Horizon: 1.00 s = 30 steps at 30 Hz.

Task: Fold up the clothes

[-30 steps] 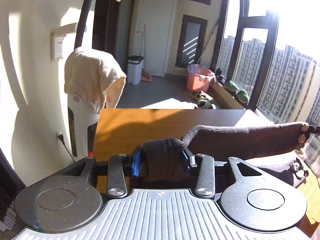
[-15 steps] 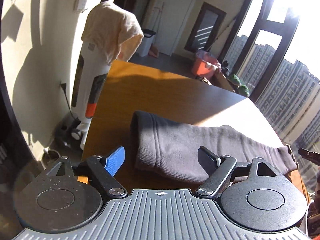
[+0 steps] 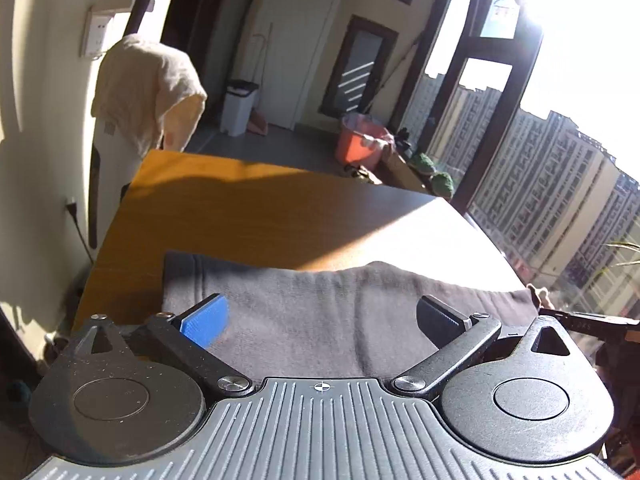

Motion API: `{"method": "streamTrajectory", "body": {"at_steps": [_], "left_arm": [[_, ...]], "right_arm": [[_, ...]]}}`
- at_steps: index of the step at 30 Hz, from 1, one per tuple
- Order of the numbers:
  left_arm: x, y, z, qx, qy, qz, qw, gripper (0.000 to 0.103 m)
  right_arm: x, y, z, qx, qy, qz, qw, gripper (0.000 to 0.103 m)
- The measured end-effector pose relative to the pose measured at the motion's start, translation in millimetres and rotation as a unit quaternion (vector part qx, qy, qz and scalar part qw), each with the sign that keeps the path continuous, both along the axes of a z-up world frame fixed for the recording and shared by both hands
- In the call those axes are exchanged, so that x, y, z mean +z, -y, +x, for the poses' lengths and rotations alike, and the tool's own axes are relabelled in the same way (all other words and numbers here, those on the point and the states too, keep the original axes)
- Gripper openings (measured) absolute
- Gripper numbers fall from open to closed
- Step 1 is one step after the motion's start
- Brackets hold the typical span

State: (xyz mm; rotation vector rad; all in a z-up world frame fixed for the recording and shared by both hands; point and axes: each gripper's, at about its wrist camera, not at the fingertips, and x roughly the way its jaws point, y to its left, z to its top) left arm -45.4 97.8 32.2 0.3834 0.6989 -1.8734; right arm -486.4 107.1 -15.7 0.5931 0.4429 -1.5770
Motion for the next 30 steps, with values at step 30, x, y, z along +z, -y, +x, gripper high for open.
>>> {"method": "streamTrajectory", "body": {"at_steps": [30], "left_arm": [[-43.4,85.9,-14.7,0.05,0.064,-0.005,0.9967,0.103]], "right_arm": [[-6.2,62.6,41.6,0.055,0.079,-0.034,0.995,0.064]]}}
